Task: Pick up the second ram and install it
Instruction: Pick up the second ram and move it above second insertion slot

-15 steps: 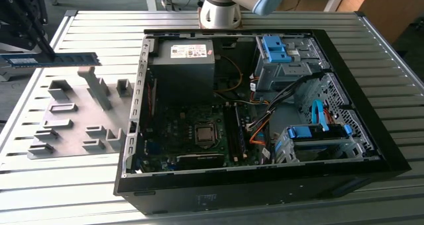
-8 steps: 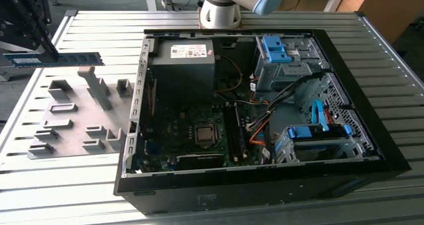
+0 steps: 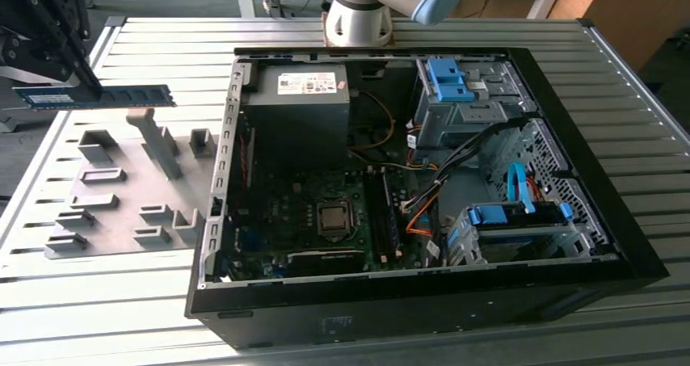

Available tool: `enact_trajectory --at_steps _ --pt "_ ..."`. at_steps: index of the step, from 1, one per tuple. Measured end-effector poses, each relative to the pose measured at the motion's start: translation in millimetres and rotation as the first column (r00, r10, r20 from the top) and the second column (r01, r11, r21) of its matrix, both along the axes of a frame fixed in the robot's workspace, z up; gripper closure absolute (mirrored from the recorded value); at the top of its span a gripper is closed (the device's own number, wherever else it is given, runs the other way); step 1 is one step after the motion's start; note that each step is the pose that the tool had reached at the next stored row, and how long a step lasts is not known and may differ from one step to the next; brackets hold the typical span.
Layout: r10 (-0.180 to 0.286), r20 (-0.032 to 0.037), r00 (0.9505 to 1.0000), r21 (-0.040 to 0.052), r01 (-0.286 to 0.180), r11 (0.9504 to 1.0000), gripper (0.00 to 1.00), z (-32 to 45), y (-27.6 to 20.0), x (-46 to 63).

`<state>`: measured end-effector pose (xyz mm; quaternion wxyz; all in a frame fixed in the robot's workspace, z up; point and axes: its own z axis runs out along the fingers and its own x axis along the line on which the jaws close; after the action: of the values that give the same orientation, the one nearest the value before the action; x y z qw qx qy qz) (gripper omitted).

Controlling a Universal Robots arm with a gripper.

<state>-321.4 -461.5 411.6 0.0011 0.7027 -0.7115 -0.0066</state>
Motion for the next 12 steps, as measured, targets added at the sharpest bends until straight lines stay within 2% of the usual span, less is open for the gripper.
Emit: enact_trajectory --at_steps 12 --pt "0.0 0.0 1.0 0.0 0.0 1.0 0.86 0.0 0.0 7.9"
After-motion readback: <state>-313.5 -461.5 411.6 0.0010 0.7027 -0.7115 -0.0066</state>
